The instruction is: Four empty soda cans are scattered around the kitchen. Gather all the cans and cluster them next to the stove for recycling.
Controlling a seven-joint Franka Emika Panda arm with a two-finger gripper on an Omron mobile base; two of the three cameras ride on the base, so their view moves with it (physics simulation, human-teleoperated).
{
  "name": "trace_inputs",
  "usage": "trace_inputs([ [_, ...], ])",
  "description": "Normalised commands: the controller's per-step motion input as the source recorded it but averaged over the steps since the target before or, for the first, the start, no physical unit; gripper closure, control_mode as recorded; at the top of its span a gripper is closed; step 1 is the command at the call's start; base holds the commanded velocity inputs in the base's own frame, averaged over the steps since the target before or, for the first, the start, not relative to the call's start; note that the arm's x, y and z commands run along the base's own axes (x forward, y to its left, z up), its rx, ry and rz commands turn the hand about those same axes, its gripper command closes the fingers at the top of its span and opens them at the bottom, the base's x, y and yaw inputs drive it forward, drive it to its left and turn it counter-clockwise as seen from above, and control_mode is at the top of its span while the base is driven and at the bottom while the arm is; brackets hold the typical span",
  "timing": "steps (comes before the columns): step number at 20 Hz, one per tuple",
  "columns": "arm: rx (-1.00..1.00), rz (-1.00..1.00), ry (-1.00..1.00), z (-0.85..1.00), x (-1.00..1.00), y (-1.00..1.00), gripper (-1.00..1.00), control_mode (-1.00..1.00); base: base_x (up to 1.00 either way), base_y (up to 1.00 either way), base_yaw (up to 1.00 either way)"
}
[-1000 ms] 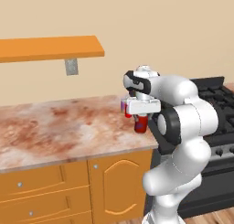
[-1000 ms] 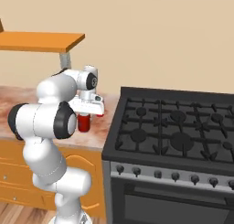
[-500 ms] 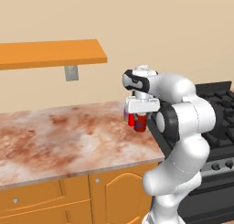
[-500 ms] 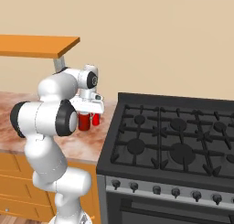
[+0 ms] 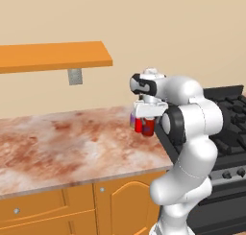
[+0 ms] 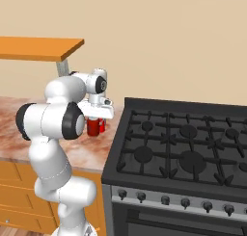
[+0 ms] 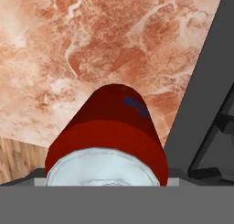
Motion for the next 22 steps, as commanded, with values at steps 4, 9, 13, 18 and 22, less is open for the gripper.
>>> trace_inputs([
  [4, 0.00, 0.00, 0.01, -0.04, 0.30, -0.03, 1.00, -1.00, 0.00, 0.00, 0.00],
  [9, 0.00, 0.00, 0.03, -0.07, 0.10, 0.00, 1.00, -1.00, 0.00, 0.00, 0.00],
  [13, 0.00, 0.00, 0.03, -0.13, 0.11, 0.00, 1.00, -1.00, 0.00, 0.00, 0.00],
  [18, 0.00, 0.00, 0.03, -0.12, 0.15, 0.00, 1.00, -1.00, 0.00, 0.00, 0.00],
  [22, 0.00, 0.00, 0.03, -0.11, 0.14, 0.00, 1.00, -1.00, 0.00, 0.00, 0.00],
])
